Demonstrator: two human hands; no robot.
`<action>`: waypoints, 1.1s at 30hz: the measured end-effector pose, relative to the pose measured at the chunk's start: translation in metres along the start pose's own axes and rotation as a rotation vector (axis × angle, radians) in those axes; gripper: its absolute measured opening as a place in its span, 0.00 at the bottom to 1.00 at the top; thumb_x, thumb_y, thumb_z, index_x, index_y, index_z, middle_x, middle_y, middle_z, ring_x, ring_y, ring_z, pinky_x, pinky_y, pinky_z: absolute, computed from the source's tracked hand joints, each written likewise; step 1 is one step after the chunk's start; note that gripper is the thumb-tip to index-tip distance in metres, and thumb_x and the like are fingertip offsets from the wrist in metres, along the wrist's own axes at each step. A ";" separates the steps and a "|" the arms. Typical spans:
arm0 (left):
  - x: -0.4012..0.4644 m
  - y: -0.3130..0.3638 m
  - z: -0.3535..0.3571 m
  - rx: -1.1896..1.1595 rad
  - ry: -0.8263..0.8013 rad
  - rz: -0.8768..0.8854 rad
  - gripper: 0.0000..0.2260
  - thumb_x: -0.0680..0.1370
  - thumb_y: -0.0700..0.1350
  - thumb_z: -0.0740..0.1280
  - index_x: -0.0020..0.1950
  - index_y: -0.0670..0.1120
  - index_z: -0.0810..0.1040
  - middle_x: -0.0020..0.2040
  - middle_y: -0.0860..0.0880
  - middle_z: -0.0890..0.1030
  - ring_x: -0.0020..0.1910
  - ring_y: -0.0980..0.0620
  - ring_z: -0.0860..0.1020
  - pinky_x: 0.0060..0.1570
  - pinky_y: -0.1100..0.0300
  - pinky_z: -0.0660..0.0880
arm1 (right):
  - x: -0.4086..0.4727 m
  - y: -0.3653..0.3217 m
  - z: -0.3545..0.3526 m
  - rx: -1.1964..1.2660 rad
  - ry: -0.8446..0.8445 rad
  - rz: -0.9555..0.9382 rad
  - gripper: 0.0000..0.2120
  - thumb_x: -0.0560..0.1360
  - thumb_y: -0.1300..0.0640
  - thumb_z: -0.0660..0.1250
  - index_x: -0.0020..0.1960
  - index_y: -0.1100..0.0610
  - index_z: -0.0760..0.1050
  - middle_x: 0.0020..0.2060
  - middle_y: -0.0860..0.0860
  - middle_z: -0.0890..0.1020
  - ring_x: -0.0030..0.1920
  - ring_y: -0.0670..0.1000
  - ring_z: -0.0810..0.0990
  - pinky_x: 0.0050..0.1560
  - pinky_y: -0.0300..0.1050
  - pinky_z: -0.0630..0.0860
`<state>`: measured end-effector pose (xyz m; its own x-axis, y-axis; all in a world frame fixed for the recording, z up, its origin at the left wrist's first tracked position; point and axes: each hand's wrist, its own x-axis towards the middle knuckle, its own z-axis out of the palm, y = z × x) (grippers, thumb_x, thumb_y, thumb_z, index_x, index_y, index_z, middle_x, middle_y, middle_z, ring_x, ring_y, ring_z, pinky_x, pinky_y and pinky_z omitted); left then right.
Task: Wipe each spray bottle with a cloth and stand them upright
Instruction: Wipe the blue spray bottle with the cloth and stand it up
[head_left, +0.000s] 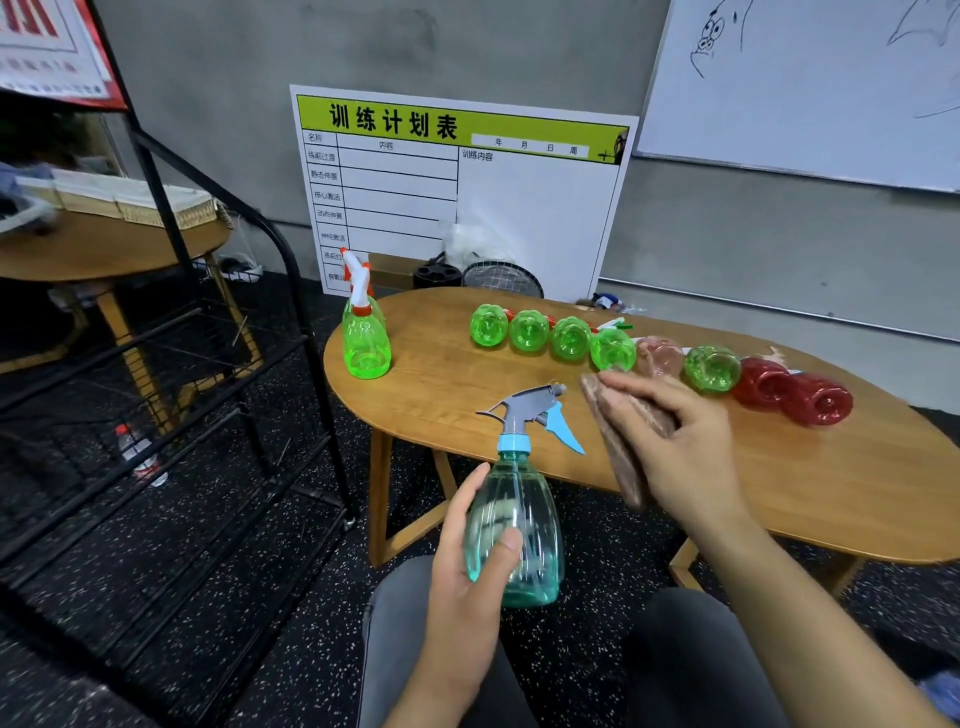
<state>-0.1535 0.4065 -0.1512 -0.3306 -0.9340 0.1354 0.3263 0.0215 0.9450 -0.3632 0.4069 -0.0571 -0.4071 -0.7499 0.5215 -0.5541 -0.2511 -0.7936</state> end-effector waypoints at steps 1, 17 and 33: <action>0.000 0.001 0.000 -0.005 0.003 -0.004 0.27 0.78 0.48 0.70 0.77 0.58 0.71 0.67 0.53 0.83 0.65 0.49 0.82 0.59 0.56 0.81 | -0.013 -0.006 0.001 0.038 -0.090 -0.006 0.11 0.75 0.51 0.74 0.56 0.43 0.87 0.52 0.46 0.85 0.51 0.48 0.83 0.52 0.34 0.78; 0.026 0.048 0.025 0.296 -0.239 0.206 0.53 0.62 0.64 0.84 0.81 0.64 0.61 0.75 0.61 0.73 0.74 0.55 0.75 0.70 0.58 0.75 | -0.007 -0.046 0.004 0.549 -0.072 0.326 0.08 0.78 0.62 0.72 0.55 0.58 0.86 0.49 0.51 0.89 0.49 0.49 0.88 0.45 0.37 0.81; 0.071 0.129 0.065 0.820 0.030 0.632 0.41 0.62 0.62 0.82 0.73 0.58 0.74 0.67 0.61 0.80 0.67 0.59 0.78 0.65 0.54 0.78 | 0.003 -0.079 -0.062 -0.201 0.193 -0.434 0.11 0.75 0.49 0.75 0.57 0.47 0.87 0.45 0.42 0.82 0.45 0.46 0.83 0.46 0.39 0.78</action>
<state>-0.1929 0.3665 -0.0007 -0.2826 -0.6761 0.6804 -0.2742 0.7367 0.6182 -0.3658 0.4625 0.0265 -0.2246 -0.4716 0.8527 -0.8226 -0.3774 -0.4254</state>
